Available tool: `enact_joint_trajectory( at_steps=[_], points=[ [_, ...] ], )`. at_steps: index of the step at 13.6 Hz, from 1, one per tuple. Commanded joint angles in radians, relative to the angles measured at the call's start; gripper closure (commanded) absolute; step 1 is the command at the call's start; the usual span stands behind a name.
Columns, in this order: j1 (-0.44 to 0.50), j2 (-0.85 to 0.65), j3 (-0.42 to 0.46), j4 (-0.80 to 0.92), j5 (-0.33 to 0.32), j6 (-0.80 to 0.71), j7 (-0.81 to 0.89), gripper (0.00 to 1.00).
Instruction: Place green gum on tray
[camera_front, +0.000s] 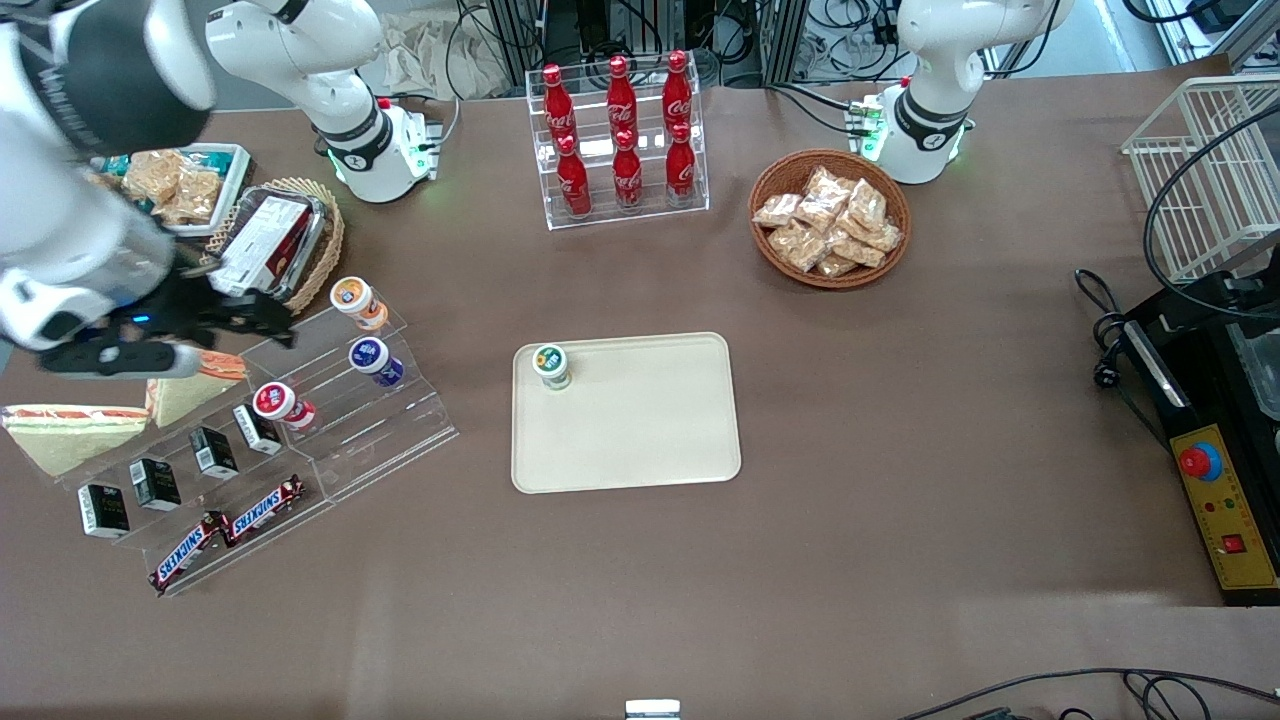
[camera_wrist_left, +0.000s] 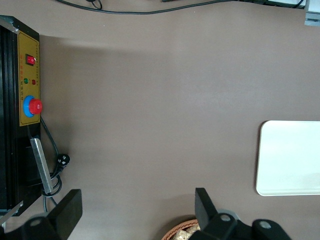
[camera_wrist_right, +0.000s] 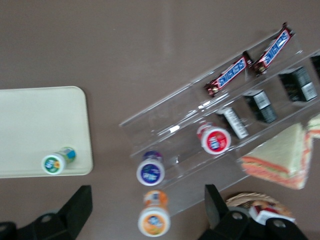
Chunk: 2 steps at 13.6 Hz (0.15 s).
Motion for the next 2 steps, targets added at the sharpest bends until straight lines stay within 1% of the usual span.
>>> enact_joint_trajectory(
  at_steps=[1, 2],
  points=[
    [-0.05, -0.006, -0.007, 0.022, -0.015, -0.007, -0.121, 0.0],
    [-0.05, -0.004, -0.013, 0.024, -0.015, -0.007, -0.113, 0.0]
  ],
)
